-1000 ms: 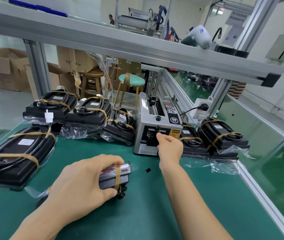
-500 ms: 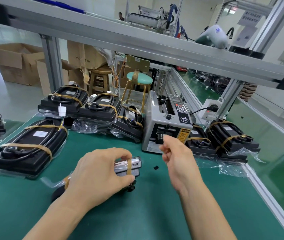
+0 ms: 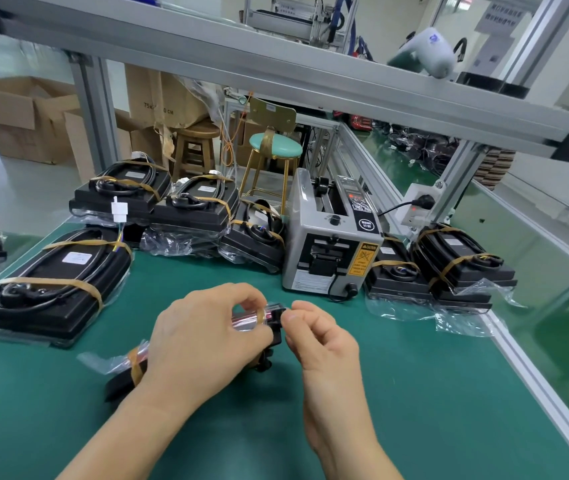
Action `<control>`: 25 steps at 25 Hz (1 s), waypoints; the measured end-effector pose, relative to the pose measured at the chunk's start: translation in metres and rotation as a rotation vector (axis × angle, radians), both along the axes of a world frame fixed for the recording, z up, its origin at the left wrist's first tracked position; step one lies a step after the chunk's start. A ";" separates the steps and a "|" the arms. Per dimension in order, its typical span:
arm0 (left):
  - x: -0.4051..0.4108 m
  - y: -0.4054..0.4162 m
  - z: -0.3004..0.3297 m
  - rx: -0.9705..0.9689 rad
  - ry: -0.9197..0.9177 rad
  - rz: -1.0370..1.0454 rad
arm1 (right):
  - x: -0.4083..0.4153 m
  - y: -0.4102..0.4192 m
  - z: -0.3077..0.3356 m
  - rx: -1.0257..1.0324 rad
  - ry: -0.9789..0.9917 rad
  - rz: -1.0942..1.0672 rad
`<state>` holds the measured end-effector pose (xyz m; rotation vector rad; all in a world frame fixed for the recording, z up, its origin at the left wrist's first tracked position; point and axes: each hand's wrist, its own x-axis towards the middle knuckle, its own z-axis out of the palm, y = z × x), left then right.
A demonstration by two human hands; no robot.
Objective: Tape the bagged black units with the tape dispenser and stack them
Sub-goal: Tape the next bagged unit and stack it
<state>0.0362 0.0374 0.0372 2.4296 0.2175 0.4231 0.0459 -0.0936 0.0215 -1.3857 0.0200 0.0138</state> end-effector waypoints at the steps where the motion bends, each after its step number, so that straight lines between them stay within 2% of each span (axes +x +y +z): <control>1: 0.000 0.000 0.000 -0.005 -0.001 0.004 | 0.000 0.000 -0.001 -0.009 -0.002 -0.009; 9: -0.003 -0.002 0.000 -0.040 -0.038 0.015 | -0.002 0.001 -0.008 -0.144 -0.038 -0.015; 18: -0.004 -0.003 0.001 -0.025 -0.044 0.023 | -0.001 0.005 -0.008 -0.314 -0.095 -0.133; 25: -0.003 -0.002 0.001 -0.030 -0.034 0.018 | 0.000 0.005 -0.002 -0.352 -0.118 -0.092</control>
